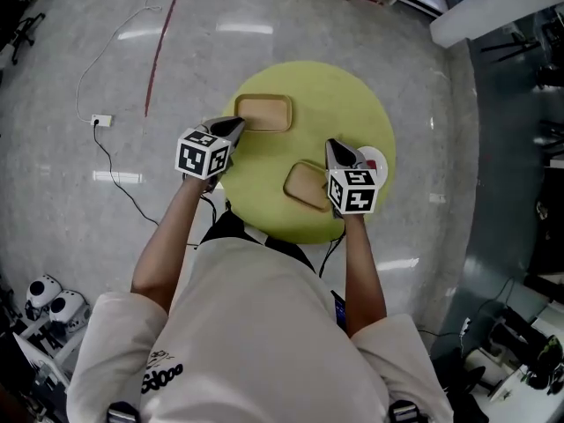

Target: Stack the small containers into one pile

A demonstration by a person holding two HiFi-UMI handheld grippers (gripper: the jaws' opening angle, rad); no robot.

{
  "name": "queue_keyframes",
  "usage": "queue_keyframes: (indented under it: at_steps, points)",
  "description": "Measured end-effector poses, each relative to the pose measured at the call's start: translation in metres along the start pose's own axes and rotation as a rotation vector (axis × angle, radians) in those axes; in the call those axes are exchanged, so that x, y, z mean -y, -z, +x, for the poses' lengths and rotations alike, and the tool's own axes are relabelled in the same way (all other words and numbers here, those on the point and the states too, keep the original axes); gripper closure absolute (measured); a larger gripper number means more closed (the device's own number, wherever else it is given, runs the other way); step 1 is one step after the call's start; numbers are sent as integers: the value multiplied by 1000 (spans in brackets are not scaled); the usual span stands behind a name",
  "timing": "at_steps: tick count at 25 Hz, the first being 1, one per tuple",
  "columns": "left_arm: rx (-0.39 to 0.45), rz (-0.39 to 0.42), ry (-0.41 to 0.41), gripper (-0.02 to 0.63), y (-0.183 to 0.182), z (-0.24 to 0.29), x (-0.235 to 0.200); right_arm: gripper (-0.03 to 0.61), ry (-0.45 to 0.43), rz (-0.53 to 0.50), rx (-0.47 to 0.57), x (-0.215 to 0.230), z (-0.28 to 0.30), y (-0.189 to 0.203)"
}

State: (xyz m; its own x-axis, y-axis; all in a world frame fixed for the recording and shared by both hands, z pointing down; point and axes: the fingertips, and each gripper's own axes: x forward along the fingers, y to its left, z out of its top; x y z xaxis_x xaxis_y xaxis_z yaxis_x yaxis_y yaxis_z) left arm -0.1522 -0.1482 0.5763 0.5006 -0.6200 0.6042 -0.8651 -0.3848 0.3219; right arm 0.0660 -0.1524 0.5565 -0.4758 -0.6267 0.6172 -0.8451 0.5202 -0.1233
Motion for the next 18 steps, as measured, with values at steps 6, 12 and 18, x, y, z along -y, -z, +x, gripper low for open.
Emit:
queue_keyframes:
  at_steps: [6,12,18]
  points:
    - [-22,-42,-19,582,21,3,-41,509,-108,-17,-95,-33,52,6]
    - [-99,-86,11,503,48,26,-58,490,-135,47,-204,-43,96,25]
    - [-149,-79,54,480,50,49,-70,447,-128,102,-259,-39,129,34]
